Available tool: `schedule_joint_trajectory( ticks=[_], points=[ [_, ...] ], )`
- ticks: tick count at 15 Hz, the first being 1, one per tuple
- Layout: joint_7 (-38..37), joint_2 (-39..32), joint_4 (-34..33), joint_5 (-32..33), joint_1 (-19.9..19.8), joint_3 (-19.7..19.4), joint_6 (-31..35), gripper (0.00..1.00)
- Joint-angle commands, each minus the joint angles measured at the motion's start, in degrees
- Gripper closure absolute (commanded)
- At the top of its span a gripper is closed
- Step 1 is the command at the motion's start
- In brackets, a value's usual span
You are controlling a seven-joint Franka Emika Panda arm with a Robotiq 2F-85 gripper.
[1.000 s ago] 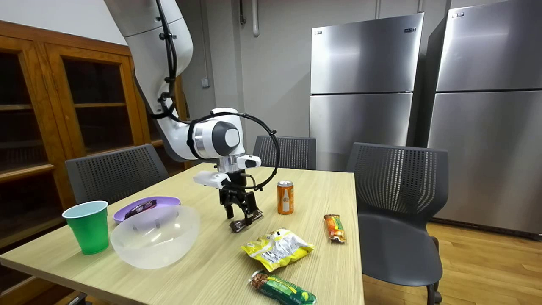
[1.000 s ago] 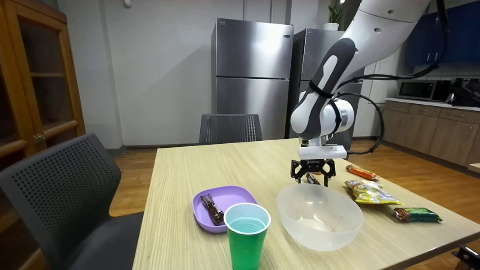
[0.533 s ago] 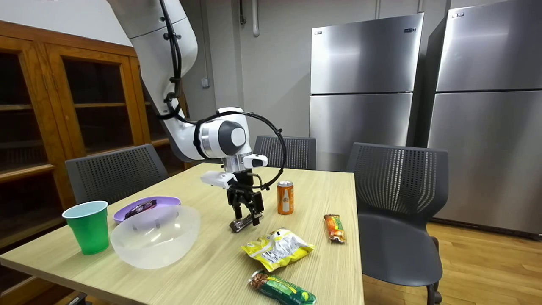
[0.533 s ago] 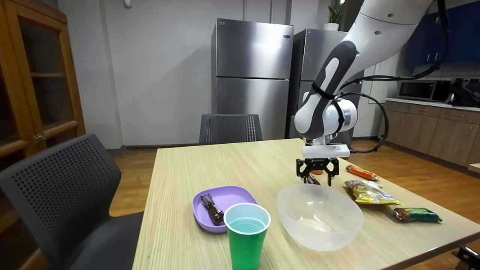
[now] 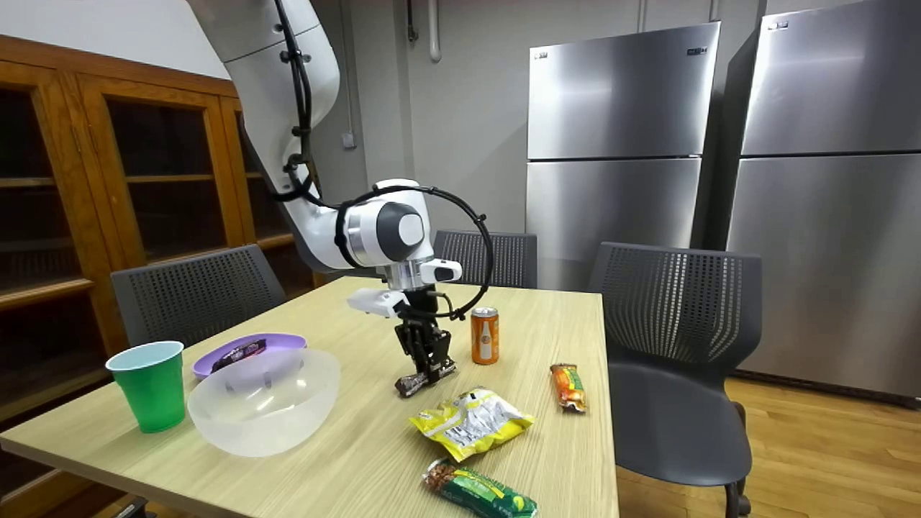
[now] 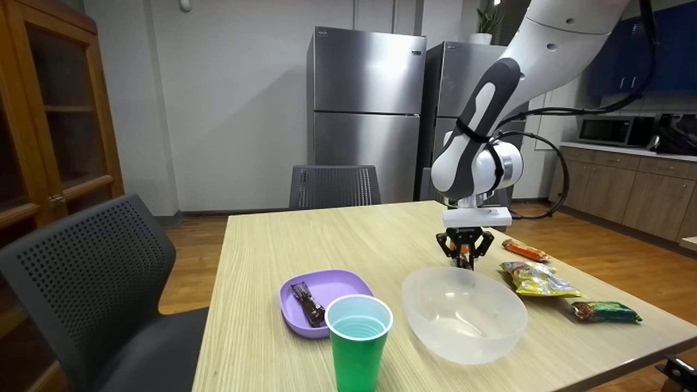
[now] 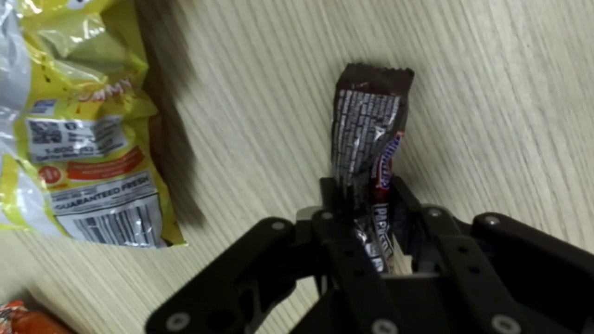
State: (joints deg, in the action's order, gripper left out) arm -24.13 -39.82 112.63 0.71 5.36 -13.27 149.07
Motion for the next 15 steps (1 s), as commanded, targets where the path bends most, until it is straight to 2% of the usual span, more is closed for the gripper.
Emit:
schedule_joint_trajectory(
  ticks=[1,2,5,11,15],
  points=[
    [-0.93,1.5,0.65,0.53,0.64,-0.28,-0.64,0.98],
    [-0.66,2.27,1.39,0.72,0.83,-0.24,0.17,1.0],
    [0.06,4.59,2.92,1.02,1.44,0.13,2.07,0.97],
    [1.49,8.4,2.95,1.49,3.6,2.22,6.21,0.97],
    [3.72,15.61,7.77,2.18,4.88,4.25,8.46,0.97]
  ],
)
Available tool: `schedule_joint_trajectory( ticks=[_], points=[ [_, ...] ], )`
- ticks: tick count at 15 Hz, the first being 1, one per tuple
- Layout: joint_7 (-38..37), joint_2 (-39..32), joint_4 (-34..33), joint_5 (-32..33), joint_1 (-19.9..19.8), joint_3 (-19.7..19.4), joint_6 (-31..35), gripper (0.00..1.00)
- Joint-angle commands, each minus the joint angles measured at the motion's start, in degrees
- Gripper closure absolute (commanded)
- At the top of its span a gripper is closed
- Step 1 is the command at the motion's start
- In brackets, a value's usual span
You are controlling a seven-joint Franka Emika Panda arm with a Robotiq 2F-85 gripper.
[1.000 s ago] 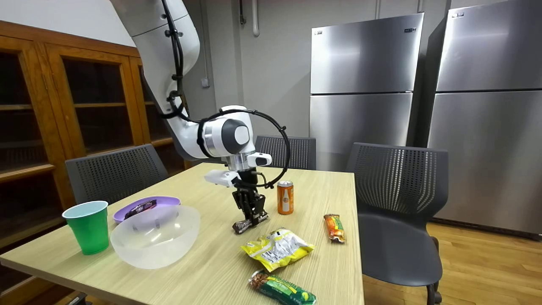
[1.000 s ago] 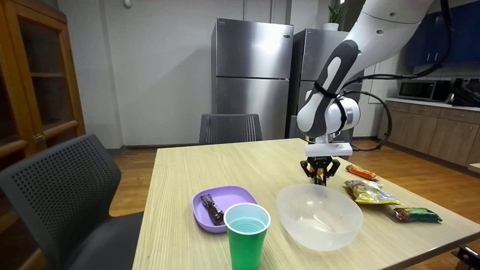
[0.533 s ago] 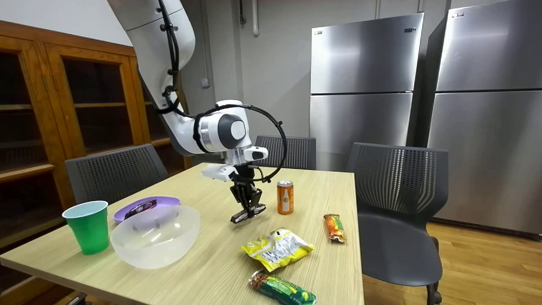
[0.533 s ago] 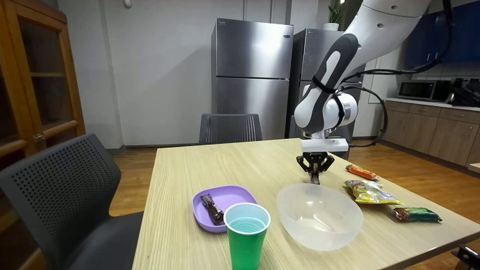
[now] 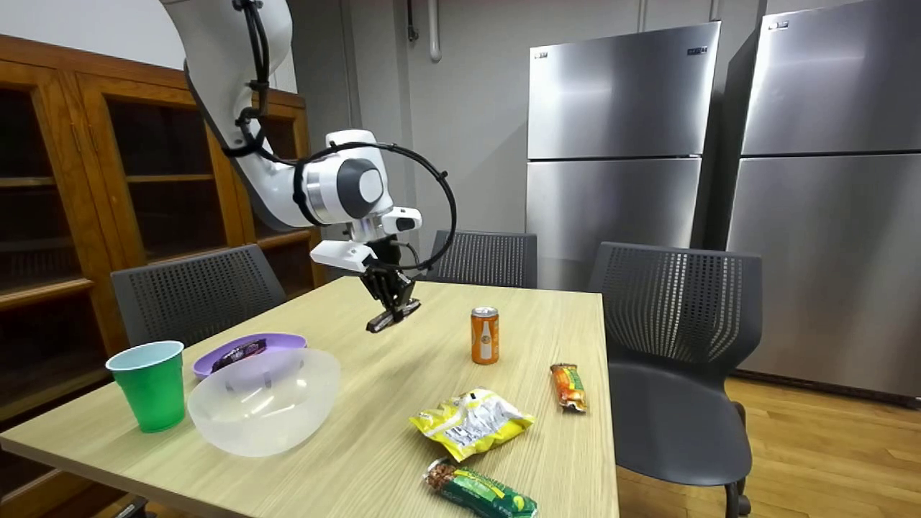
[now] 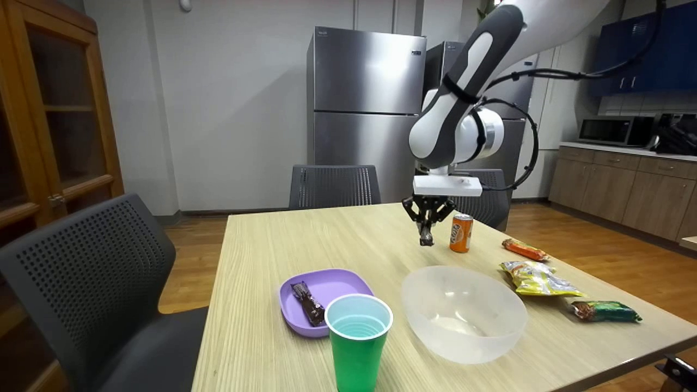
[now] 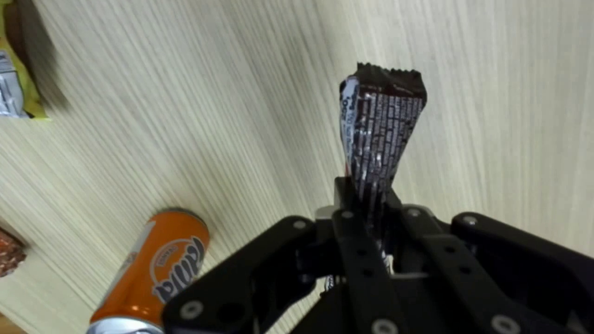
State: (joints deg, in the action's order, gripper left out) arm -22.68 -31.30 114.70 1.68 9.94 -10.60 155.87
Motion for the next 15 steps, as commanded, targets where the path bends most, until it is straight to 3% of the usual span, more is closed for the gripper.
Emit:
schedule_joint_trajectory(
  ticks=[1,10,11,15],
  points=[
    [2.98,8.73,6.88,1.25,0.39,2.32,2.1,0.97],
    [9.64,10.79,6.89,-0.45,-0.03,10.85,4.5,0.97],
    [10.34,6.58,3.57,-0.94,-0.12,12.04,5.1,0.97],
    [13.07,3.5,1.42,-1.37,-0.18,14.72,6.06,0.97]
  ],
)
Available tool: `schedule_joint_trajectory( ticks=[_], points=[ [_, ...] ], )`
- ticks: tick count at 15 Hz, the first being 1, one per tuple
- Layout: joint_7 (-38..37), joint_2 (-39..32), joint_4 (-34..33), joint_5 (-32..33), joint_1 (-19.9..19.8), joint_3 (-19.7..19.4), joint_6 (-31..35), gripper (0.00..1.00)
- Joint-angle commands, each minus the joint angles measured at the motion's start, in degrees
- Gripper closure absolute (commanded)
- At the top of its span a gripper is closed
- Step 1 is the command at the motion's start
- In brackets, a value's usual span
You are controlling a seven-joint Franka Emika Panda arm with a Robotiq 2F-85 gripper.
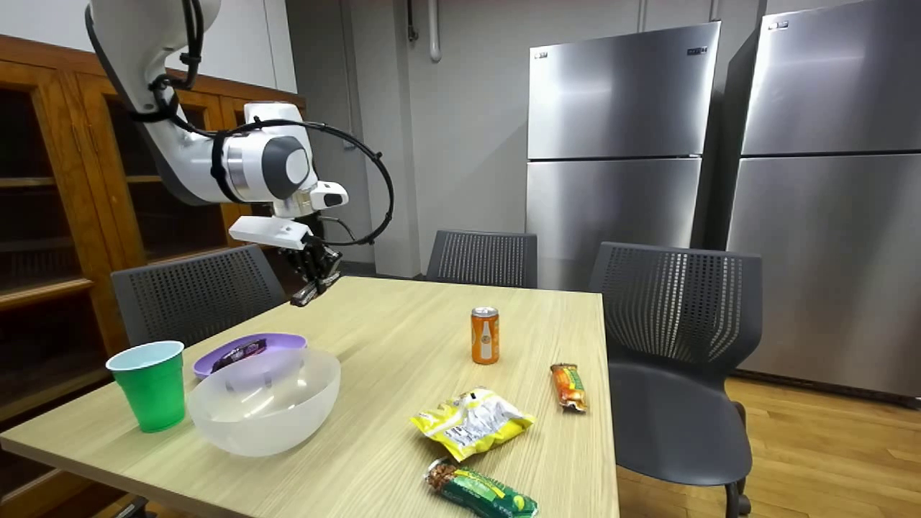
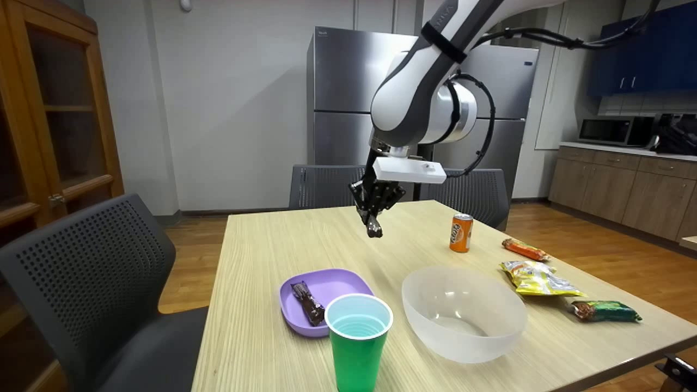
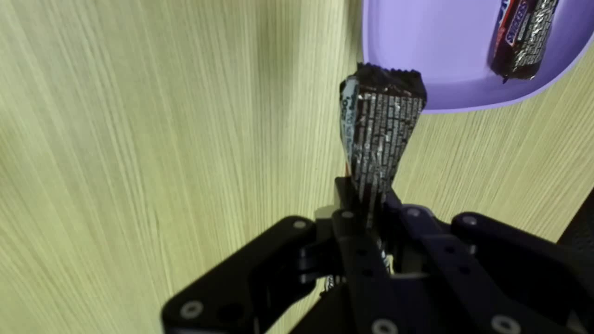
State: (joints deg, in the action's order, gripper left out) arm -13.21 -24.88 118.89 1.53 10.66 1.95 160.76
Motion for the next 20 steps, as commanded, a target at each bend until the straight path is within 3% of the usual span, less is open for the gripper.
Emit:
schedule_joint_trajectory(
  ticks=[1,9,20],
  points=[
    [4.47,-3.81,-3.28,-1.21,-0.99,2.75,1.43,0.97],
    [11.52,-7.73,-5.12,-0.59,-0.93,6.41,1.77,0.97],
    [11.44,-10.51,-4.79,-0.58,1.2,8.47,2.89,0.97]
  ],
)
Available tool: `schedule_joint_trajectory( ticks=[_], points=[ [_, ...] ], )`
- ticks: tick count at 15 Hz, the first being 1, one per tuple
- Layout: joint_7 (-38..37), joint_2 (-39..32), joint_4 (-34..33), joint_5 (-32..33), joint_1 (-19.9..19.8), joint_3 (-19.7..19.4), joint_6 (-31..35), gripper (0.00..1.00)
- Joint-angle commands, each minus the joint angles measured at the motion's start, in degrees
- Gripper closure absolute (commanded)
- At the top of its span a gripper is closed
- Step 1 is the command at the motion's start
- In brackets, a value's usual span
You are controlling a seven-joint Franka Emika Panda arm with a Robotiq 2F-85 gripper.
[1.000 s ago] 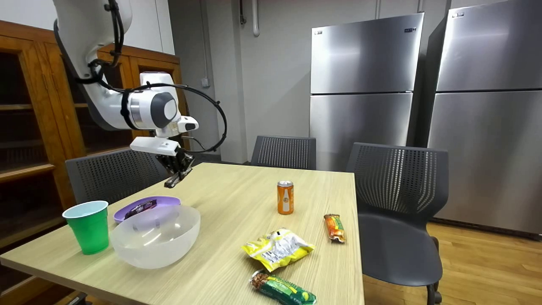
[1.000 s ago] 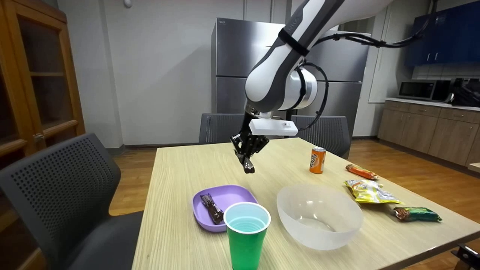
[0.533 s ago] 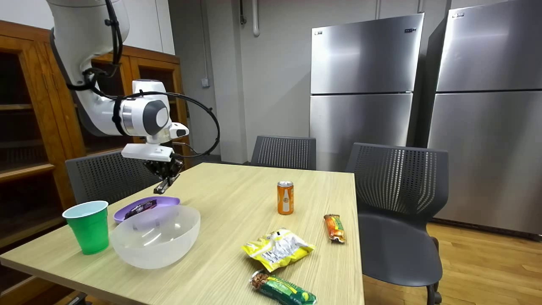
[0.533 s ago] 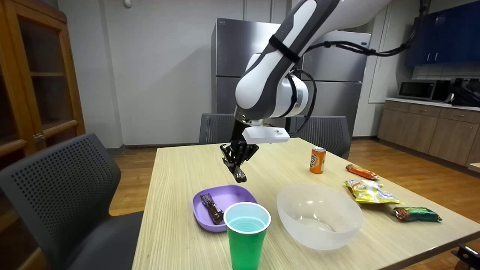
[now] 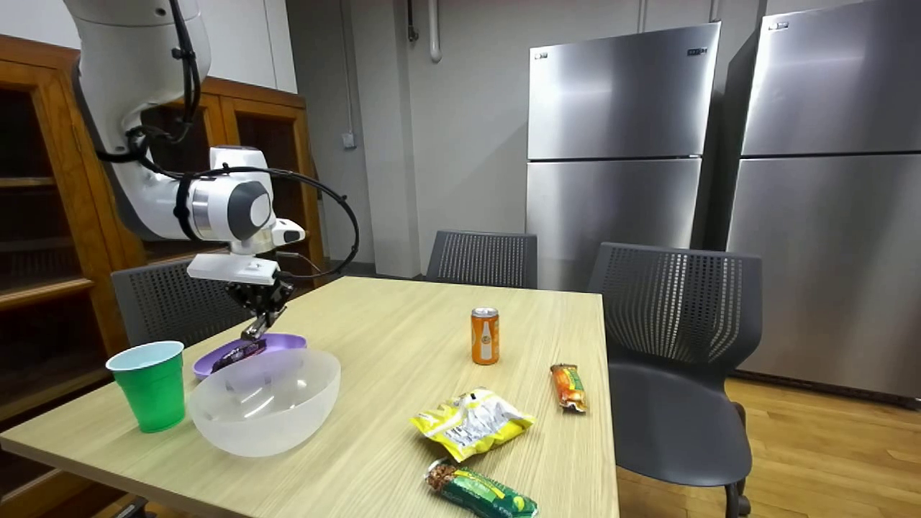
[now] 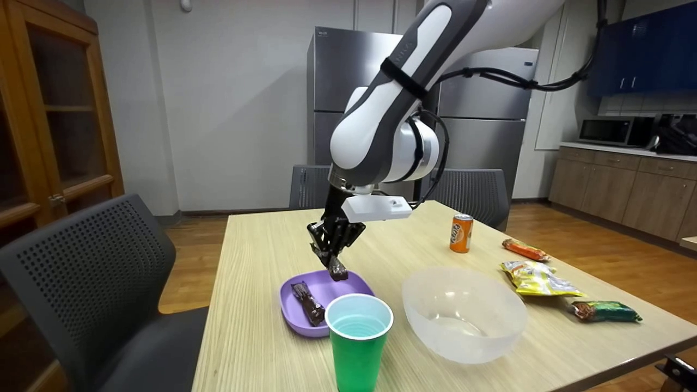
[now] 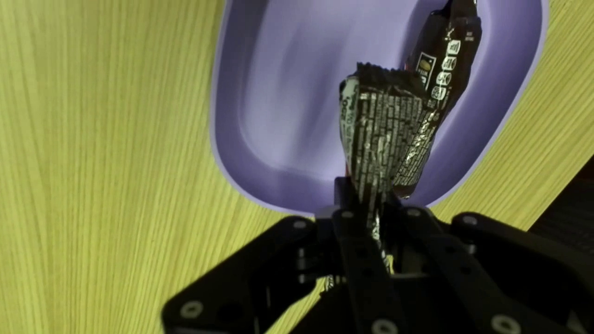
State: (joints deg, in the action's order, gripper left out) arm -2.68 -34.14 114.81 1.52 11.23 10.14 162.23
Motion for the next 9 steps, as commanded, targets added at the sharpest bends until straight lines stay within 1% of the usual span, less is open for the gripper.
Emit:
schedule_joint_trajectory(
  ticks=[1,5,9],
  points=[
    [0.78,-1.6,-0.73,-0.51,0.9,0.19,1.69,0.97],
    [0.28,-2.84,-0.64,-0.12,2.18,-0.36,2.98,0.97],
    [0.5,-3.36,-0.46,-0.03,2.48,-0.38,3.42,0.97]
  ],
)
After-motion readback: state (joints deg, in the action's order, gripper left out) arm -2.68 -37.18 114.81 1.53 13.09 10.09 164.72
